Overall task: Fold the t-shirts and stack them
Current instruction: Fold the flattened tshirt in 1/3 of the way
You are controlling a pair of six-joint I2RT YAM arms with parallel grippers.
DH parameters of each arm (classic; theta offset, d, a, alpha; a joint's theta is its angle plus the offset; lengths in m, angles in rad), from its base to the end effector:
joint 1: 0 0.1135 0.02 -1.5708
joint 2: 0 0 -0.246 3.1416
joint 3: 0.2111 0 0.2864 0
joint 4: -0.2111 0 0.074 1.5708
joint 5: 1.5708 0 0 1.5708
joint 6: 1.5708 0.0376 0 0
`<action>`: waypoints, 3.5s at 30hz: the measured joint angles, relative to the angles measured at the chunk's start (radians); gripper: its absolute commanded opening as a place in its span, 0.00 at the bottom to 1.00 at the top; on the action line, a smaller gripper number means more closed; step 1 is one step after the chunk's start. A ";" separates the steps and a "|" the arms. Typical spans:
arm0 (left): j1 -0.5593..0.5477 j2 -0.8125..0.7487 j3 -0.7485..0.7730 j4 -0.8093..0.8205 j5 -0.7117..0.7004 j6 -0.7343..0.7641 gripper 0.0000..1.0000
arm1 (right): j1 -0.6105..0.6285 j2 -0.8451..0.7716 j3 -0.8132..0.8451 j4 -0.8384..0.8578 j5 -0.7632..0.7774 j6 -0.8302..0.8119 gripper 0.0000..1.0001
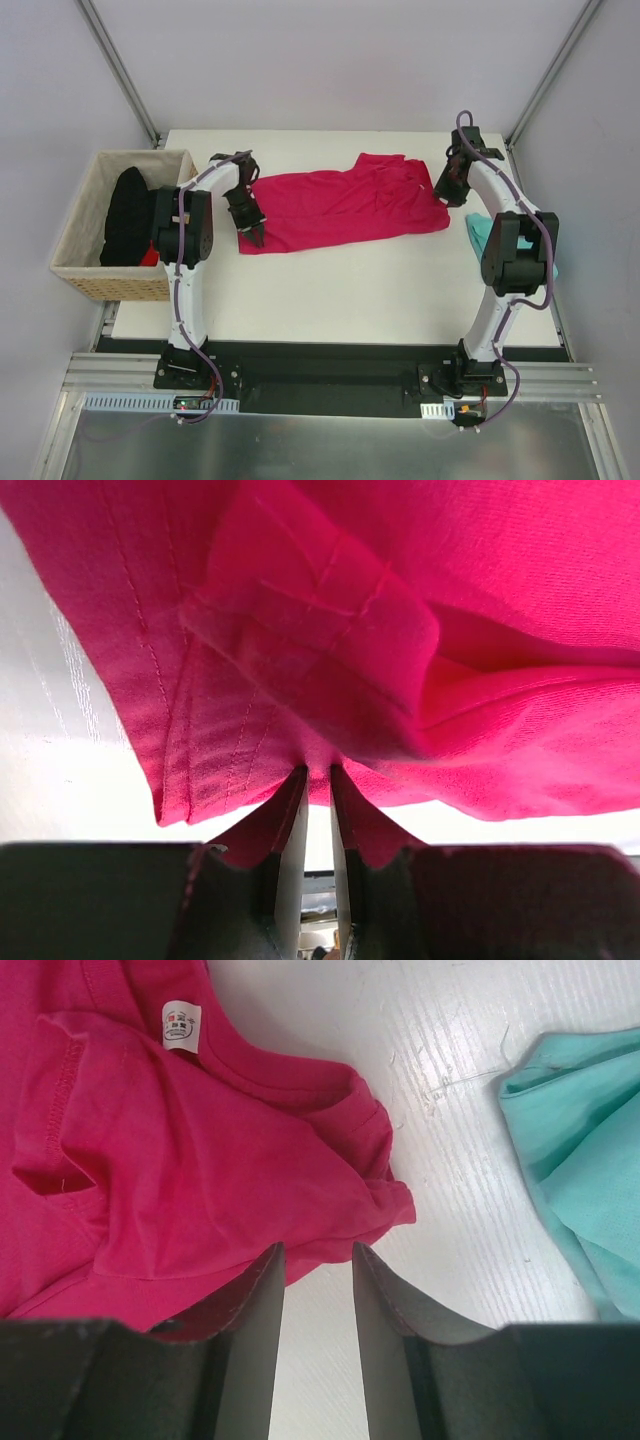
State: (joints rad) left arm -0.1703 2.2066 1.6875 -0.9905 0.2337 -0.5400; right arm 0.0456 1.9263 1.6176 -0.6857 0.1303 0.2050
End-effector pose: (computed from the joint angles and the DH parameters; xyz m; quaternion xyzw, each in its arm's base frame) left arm 0.4378 -0.0841 0.1142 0.1789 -0.9765 0.1198 0.0120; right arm 0.4511 0.0157 0.2229 0.0946 0.9522 -0.0265 0.2892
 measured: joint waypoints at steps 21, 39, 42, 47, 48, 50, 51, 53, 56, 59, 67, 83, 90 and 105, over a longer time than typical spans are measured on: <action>-0.001 -0.066 -0.164 -0.016 0.024 0.000 0.13 | 0.017 0.124 0.044 -0.011 -0.042 0.008 0.02; -0.001 -0.129 -0.253 -0.008 -0.010 0.001 0.13 | 0.014 0.154 -0.066 -0.002 -0.103 0.098 0.01; -0.001 -0.139 -0.262 -0.007 -0.021 0.001 0.13 | 0.012 0.123 -0.116 0.007 -0.110 0.126 0.01; -0.001 -0.149 -0.275 -0.009 -0.045 0.005 0.13 | 0.011 0.057 -0.216 0.022 -0.116 0.179 0.01; -0.001 -0.149 -0.276 -0.009 -0.046 0.006 0.13 | 0.011 0.047 -0.233 0.021 -0.117 0.190 0.01; -0.001 -0.152 -0.278 -0.013 -0.056 0.009 0.13 | 0.011 0.029 -0.259 0.028 -0.119 0.208 0.01; -0.001 -0.154 -0.281 -0.013 -0.060 0.010 0.13 | 0.011 0.018 -0.275 0.029 -0.120 0.216 0.01; -0.001 -0.163 -0.291 -0.011 -0.065 0.011 0.13 | 0.011 -0.006 -0.309 0.031 -0.121 0.230 0.01; -0.001 -0.183 -0.322 -0.009 -0.076 0.013 0.13 | 0.011 -0.034 -0.348 0.028 -0.121 0.240 0.01; -0.001 -0.209 -0.367 -0.009 -0.087 0.014 0.13 | 0.011 -0.065 -0.390 0.028 -0.120 0.245 0.01; -0.007 -0.296 -0.508 -0.009 -0.116 0.032 0.13 | 0.011 -0.178 -0.534 0.015 -0.117 0.250 0.01; -0.022 -0.381 -0.638 -0.012 -0.138 0.043 0.13 | 0.029 -0.291 -0.670 -0.027 -0.090 0.252 0.07; -0.034 -0.436 -0.589 -0.028 -0.129 0.042 0.13 | 0.056 -0.292 -0.640 -0.056 -0.055 0.239 0.25; -0.059 -0.480 -0.201 -0.147 -0.106 0.035 0.14 | 0.195 -0.373 -0.410 -0.142 0.082 0.188 0.38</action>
State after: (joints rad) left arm -0.2295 1.7271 1.4864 -1.1378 0.1280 -0.5049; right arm 0.2405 1.5528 1.2072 -0.8276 0.2123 0.3927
